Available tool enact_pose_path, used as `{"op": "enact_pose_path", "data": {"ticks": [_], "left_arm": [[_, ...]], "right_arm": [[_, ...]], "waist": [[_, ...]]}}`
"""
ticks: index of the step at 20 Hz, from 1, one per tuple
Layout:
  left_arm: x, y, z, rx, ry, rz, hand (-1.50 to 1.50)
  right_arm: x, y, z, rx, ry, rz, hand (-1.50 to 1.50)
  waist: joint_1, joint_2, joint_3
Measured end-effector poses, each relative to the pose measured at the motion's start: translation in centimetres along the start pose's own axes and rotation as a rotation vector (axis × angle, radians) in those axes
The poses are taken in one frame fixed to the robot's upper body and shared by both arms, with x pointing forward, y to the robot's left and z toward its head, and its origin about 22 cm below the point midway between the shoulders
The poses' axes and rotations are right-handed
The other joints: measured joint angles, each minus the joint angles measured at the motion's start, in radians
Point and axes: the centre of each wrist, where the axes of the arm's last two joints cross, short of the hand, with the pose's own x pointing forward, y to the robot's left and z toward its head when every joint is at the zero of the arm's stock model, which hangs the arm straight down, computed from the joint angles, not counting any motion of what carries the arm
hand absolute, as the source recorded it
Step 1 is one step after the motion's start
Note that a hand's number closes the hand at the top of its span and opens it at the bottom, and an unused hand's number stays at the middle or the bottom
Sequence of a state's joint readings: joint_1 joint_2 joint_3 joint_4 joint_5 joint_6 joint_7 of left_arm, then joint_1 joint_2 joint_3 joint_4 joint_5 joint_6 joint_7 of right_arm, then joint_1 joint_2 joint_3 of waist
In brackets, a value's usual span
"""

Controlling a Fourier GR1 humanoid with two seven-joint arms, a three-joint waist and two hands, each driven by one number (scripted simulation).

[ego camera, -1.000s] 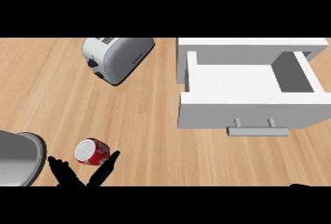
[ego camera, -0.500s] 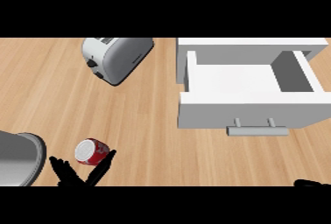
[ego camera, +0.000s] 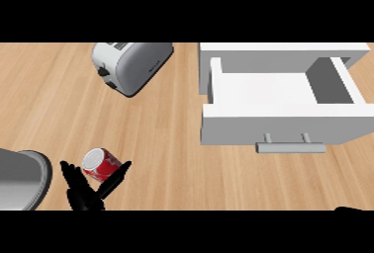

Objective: Pick up the can, place it into the drawer and close the drawer

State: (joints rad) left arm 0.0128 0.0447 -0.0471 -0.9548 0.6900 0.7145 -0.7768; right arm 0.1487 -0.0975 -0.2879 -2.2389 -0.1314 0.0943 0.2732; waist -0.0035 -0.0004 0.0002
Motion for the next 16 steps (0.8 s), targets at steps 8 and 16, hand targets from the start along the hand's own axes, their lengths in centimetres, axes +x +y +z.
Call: {"op": "enact_pose_path", "data": {"ticks": [8,16], "left_arm": [[0.6,-1.6,-1.8,-0.103,-0.031,0.074,1.5],[0.8,-3.6,-2.8,-0.228,-0.068,0.102,1.5]], "right_arm": [[-0.2,-0.4,-0.4,-0.002,-0.012,0.005,-1.5],[0.4,-0.5,-1.1,-0.007,-0.019,0.006,-1.5]], "waist": [[0.001,-0.001,0.001],[-0.004,0.001,0.0]]}}
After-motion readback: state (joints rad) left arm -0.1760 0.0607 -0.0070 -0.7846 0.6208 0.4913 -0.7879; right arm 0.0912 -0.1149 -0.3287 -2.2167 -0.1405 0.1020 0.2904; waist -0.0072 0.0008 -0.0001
